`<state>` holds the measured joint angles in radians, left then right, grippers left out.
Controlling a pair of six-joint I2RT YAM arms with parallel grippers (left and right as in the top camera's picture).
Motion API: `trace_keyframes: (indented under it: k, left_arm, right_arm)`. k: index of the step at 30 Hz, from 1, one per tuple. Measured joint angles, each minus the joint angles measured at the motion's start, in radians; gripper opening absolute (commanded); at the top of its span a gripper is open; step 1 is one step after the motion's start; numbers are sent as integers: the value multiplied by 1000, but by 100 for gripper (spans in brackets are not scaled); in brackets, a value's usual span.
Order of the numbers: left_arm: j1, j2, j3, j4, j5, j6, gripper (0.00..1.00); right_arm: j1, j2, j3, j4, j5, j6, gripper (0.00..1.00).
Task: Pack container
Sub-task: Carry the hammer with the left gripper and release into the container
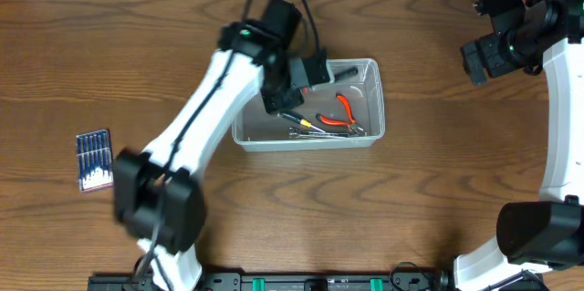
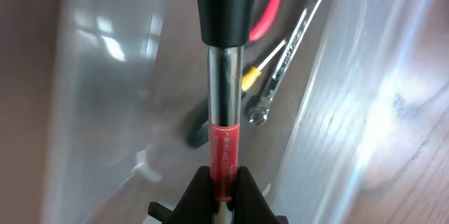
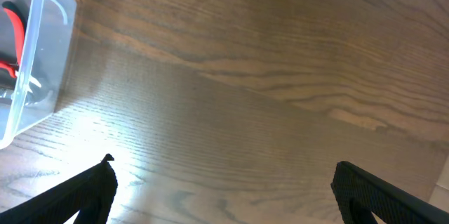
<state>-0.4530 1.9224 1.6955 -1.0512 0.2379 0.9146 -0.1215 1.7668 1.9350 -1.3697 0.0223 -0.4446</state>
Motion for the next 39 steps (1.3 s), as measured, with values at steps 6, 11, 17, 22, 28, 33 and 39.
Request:
trace_keyframes:
  k: [6,11,17,22,28,33,39]
  left_arm:
    - [0,183,0,0,-2,3,6]
    - [0,262,0,0,-35,8,22]
    - [0,265,0,0,-63,12,98]
    - [-3,245,10,-24,-152,-45,98]
    - [-9,44,33,-43,-249,-109,98]
    - [-1,-198,77,-75,-272,-145,98]
    - [45,-325,88,-171,-276,-172,98]
  right_arm:
    - [0,0,0,0,0,0,99]
    - [0,0,0,0,0,0,99]
    - [0,0,0,-2,0,0,99]
    - [0,0,0,-2,0,0,99]
    - [0,0,0,-1,0,3,99]
    - [0,0,0,15,0,26,99]
    - [0,0,0,21,-1,56,99]
